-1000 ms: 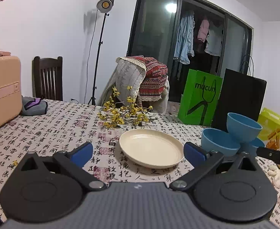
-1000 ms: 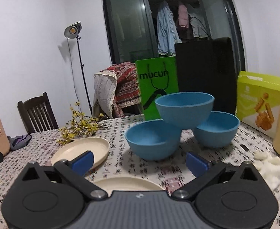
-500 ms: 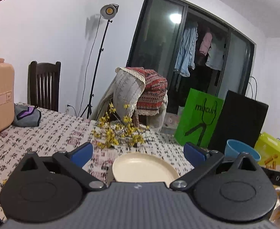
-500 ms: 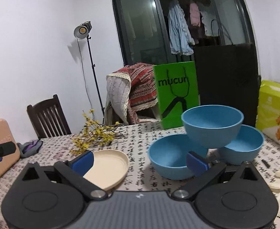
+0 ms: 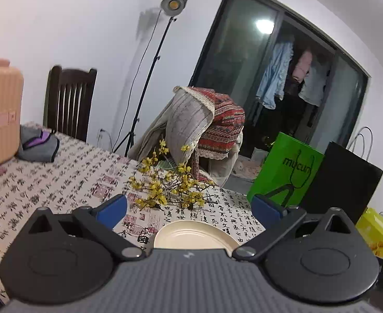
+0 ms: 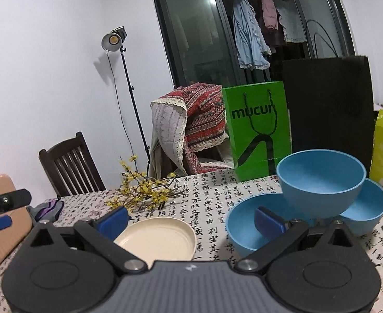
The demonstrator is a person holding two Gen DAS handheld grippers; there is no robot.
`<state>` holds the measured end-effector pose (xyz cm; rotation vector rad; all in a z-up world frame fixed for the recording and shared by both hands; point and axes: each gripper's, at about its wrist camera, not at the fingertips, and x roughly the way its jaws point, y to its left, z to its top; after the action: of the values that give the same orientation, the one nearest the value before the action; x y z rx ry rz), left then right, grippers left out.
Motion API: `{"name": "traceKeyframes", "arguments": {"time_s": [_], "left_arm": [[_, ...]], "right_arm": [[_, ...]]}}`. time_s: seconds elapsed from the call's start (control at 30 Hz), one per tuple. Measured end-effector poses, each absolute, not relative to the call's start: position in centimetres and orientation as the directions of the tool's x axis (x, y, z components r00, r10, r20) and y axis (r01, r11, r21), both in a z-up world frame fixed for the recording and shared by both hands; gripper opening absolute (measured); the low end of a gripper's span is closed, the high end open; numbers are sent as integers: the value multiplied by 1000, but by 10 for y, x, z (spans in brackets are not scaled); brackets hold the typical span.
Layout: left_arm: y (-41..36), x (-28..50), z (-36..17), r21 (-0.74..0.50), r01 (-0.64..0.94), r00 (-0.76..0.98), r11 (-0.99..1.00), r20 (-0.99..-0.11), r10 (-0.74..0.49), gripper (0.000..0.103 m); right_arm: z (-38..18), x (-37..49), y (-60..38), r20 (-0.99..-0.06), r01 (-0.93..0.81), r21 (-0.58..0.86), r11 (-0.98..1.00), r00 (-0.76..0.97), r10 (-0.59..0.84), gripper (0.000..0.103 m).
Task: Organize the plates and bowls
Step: 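Move the left tool toward the lone cream plate while the right tool follows, then close the left tool on the cream plate rim while the right tool grips it too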
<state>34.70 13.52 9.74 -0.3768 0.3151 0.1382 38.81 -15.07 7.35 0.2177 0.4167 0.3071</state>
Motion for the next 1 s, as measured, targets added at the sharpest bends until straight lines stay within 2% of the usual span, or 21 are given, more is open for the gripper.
{"name": "traceKeyframes", "arguments": {"time_s": [0.37,0.77,0.83,1.0], "left_arm": [[149,395,91,-378,-230,917,897,-392,70,103],[170,428,43,-408,-272,877,872,-477,51,103],[172,433,37,-406,-274,866,872,-498,41,103],[168,444,18,-364,-287,844,886,-533,54,103]], "right_arm": [[62,417,-143,-422,-183,293,938,856,299,103],[44,440,-106,-478,-211,241,947,823,305,103],[38,443,-99,-496,-211,227,951,815,300,101],[24,453,-84,-547,-202,204,958,788,283,86]]}}
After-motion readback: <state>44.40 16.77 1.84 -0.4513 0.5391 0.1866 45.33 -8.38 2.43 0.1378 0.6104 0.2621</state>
